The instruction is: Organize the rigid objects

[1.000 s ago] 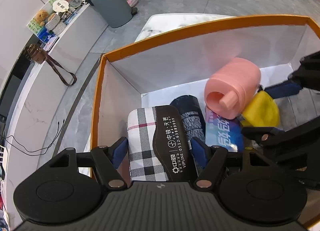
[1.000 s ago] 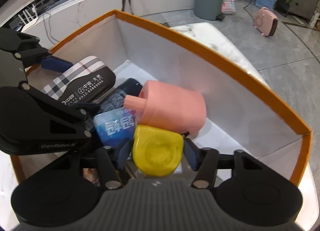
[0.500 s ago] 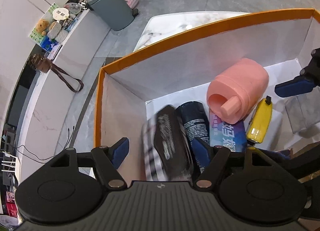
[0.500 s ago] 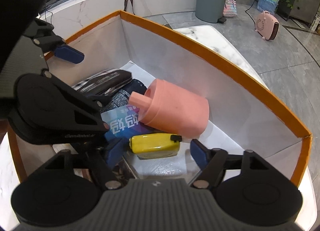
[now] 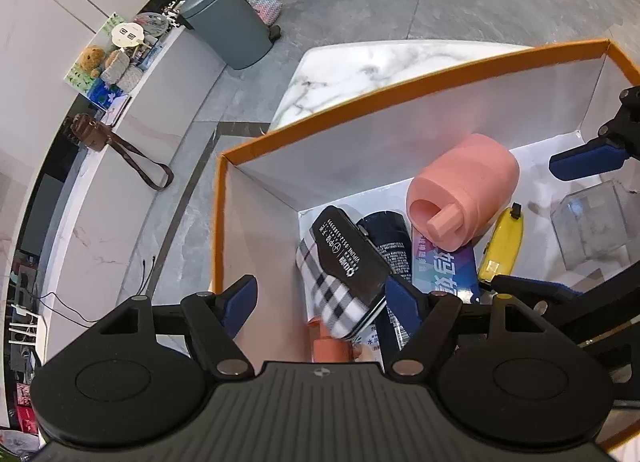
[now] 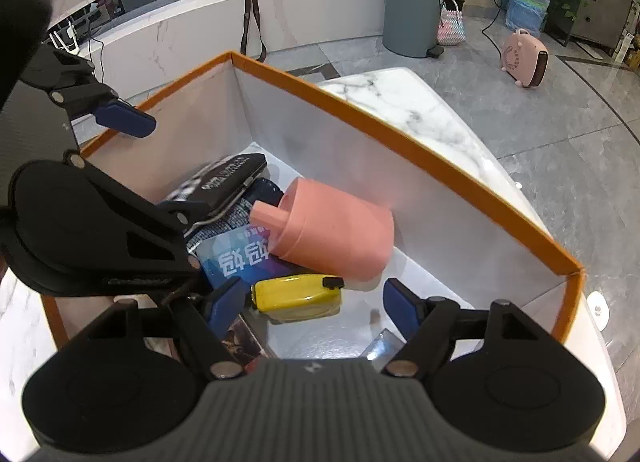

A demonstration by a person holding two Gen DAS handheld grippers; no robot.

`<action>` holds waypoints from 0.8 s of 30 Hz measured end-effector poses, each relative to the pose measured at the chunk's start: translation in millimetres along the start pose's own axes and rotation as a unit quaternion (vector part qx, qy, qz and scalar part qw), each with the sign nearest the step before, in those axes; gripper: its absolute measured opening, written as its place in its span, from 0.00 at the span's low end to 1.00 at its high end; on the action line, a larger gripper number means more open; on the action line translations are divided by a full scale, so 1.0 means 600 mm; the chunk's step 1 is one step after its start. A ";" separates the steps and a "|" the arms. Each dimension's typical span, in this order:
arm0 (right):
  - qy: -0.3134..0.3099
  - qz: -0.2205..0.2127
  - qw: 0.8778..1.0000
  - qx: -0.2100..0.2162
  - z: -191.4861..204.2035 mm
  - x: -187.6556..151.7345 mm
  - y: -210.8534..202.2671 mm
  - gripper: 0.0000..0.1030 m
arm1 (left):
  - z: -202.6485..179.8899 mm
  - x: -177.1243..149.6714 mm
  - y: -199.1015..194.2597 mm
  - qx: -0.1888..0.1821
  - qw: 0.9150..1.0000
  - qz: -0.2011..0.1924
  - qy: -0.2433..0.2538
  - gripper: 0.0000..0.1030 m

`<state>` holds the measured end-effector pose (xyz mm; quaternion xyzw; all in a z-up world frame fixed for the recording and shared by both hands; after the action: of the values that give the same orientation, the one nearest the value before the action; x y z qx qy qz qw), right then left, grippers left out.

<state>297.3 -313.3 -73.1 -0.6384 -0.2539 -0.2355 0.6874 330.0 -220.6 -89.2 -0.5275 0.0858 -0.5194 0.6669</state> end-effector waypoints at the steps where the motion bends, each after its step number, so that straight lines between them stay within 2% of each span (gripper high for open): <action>1: 0.000 -0.002 1.000 0.000 -0.001 0.001 -0.003 0.75 | 0.001 0.001 -0.004 0.001 1.000 -0.001 0.000 0.83; 13: -0.002 -0.023 1.000 0.004 -0.002 0.020 -0.050 0.75 | 0.014 0.012 -0.065 0.015 1.000 -0.012 -0.002 0.83; 24: -0.002 -0.061 0.998 -0.001 -0.012 0.037 -0.112 0.75 | 0.028 0.008 -0.133 0.018 0.997 -0.029 -0.063 0.84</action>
<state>271.3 -325.3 -8.2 -0.6231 -0.2933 -0.2761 0.6705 295.4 -206.3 -16.6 -0.5493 0.0187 -0.5055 0.6651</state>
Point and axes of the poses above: each gripper's, at about its wrist camera, not at the fingertips, and y roughly the way its jaws point, z to its left, x to its top, the point moved 10 cm from there along y, roughly the way its jaws point, and after that the axes turned 8 degrees about -z, right-handed, at the moved point
